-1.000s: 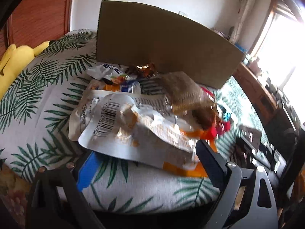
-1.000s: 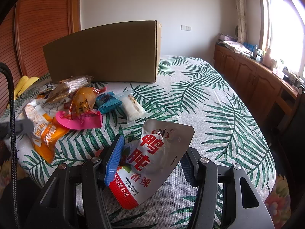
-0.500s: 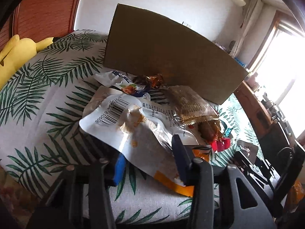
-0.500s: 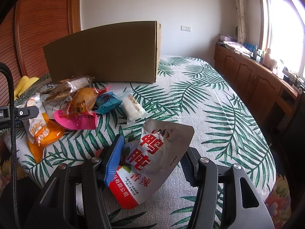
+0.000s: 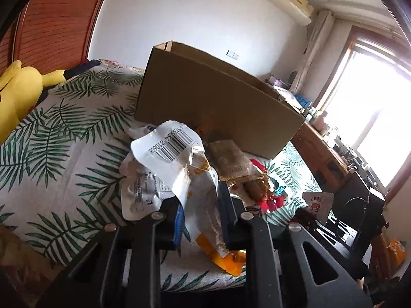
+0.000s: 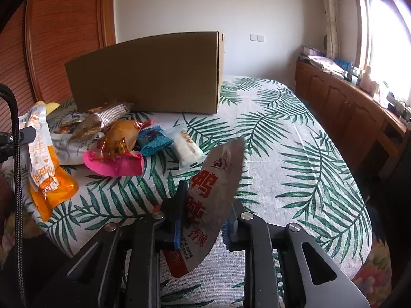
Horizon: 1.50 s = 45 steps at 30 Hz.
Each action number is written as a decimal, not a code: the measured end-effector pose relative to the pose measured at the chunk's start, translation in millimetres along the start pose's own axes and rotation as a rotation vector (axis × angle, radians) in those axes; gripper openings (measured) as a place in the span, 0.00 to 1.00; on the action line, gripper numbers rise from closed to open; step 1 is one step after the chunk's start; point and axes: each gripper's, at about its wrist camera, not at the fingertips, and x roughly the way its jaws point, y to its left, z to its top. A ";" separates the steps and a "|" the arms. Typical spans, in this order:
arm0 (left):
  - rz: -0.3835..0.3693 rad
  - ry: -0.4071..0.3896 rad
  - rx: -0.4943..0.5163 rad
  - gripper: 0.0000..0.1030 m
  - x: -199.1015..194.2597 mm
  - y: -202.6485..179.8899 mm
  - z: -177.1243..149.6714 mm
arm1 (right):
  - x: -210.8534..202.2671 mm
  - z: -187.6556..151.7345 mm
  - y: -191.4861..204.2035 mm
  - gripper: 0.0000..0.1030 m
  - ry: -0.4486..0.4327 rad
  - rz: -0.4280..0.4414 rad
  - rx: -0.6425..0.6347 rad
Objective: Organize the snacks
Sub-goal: 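Grasp the white barcode snack packet with the left gripper while the right gripper lifts the pouch, then carry both packets over the cardboard box and open both grippers to drop them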
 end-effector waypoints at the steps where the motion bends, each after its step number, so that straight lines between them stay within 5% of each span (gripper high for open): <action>1: -0.002 -0.003 0.004 0.19 -0.6 -0.2 0.7 | -0.5 0.3 -1.0 0.19 -0.002 0.002 0.000; 25: -0.047 -0.108 0.118 0.17 -20.4 -23.0 39.5 | -24.6 34.4 6.2 0.18 -0.089 0.047 -0.061; 45: -0.065 -0.254 0.209 0.17 -21.6 -33.8 147.9 | -25.2 148.7 27.0 0.18 -0.227 0.143 -0.113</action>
